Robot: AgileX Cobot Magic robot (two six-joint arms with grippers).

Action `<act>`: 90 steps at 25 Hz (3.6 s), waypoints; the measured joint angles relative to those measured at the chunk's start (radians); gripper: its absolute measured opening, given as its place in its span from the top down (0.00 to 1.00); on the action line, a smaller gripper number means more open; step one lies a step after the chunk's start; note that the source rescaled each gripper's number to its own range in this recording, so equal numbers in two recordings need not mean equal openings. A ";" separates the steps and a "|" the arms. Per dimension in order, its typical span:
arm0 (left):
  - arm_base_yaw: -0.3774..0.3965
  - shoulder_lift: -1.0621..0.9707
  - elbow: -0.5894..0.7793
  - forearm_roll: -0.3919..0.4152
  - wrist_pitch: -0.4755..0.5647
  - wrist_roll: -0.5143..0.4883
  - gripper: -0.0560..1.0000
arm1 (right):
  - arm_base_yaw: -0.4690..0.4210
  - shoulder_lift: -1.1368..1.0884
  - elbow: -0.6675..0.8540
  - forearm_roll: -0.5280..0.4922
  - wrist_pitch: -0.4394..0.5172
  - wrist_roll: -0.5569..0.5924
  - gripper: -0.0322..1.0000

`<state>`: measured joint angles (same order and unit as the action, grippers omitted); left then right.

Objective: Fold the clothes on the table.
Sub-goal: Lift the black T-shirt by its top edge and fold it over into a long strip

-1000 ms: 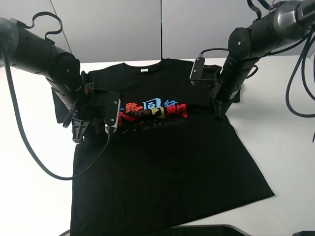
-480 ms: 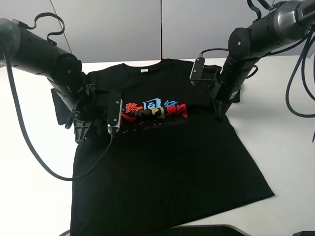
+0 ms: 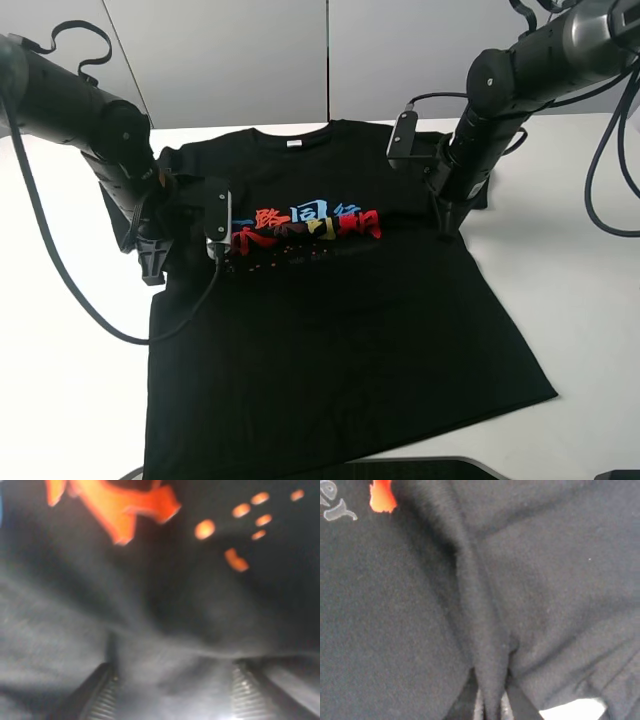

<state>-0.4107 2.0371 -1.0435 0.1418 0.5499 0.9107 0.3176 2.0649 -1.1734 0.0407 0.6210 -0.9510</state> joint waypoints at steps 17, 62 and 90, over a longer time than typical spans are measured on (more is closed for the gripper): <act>0.020 0.039 -0.031 -0.021 0.055 0.041 0.35 | 0.000 0.000 0.000 0.000 -0.006 0.000 0.95; -0.016 0.076 -0.200 0.198 0.055 -0.309 0.94 | 0.008 -0.128 0.000 0.083 -0.019 -0.033 0.95; -0.077 -0.357 -0.490 0.382 0.285 -0.484 0.95 | 0.007 -0.587 0.002 -0.237 -0.091 0.206 0.95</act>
<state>-0.4875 1.6800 -1.5333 0.5242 0.8352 0.4268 0.3242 1.4775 -1.1717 -0.1960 0.5302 -0.7446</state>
